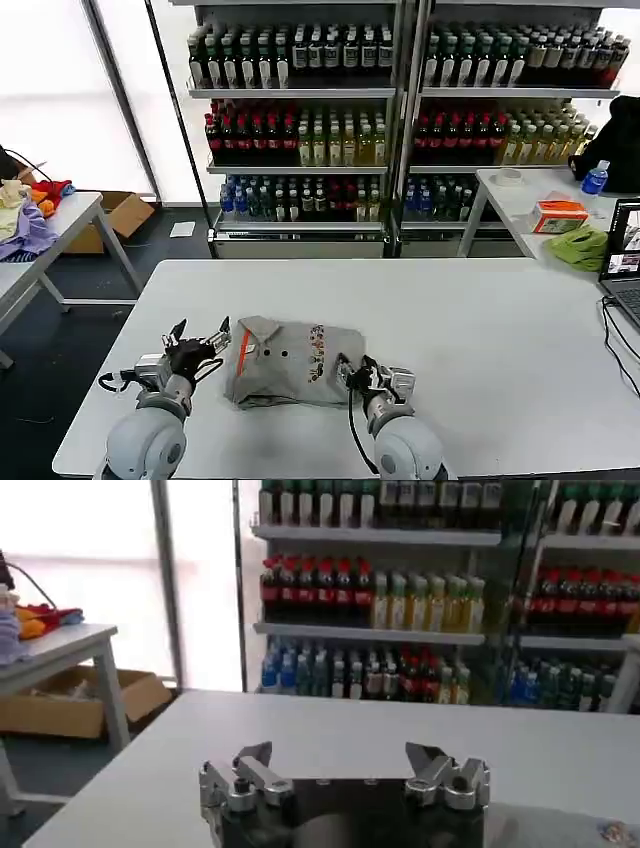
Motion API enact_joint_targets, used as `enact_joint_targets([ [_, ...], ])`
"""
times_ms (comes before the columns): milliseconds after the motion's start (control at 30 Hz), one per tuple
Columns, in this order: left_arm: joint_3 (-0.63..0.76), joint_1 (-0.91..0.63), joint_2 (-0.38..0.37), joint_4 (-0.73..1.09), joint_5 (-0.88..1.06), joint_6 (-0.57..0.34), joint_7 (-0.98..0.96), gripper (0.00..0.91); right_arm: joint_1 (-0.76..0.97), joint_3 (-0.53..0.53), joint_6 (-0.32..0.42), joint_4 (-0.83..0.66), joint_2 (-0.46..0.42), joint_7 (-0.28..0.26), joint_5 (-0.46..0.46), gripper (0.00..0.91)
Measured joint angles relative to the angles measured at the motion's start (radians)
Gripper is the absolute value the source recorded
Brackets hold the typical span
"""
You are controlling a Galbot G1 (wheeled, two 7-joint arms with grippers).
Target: Fold and organize the clothes.
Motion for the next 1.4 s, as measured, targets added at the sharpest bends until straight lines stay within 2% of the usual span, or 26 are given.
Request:
enact_joint_targets([
  [467,-0.005,0.008,-0.006,0.005,-0.006,0.015,-0.011,0.907,-0.008,0.019,0.023,-0.014,-0.020,-0.003,-0.023,0.000],
  [633,-0.008,0.016,-0.010,-0.007,-0.009,0.019,-0.012,0.907,-0.015,0.047,0.017,-0.005,-0.054,-0.032,-0.033,0.000],
  [833,0.001,0.013,-0.019,-0.011,-0.008,0.025,-0.018,0.907,0.006,0.103,0.000,-0.016,-0.134,-0.091,-0.051,0.000],
  [867,0.003,0.013,-0.020,-0.012,-0.007,0.026,-0.019,0.907,0.011,0.113,-0.001,-0.022,-0.149,-0.101,-0.055,0.181],
  [900,0.006,0.013,-0.023,-0.013,-0.006,0.027,-0.020,0.907,0.018,0.123,-0.004,-0.029,-0.165,-0.113,-0.061,0.504],
  [933,0.008,0.013,-0.025,-0.014,-0.005,0.028,-0.020,0.907,0.022,0.133,-0.005,-0.035,-0.178,-0.123,-0.066,0.907],
  [1133,0.012,0.019,-0.032,-0.016,-0.004,0.033,-0.021,0.907,0.027,0.169,-0.009,-0.055,-0.228,-0.177,-0.106,0.907],
  [1400,0.005,0.032,-0.032,-0.018,-0.004,0.034,-0.021,0.907,-0.006,0.232,-0.012,0.027,-0.249,-0.202,-0.176,0.907],
])
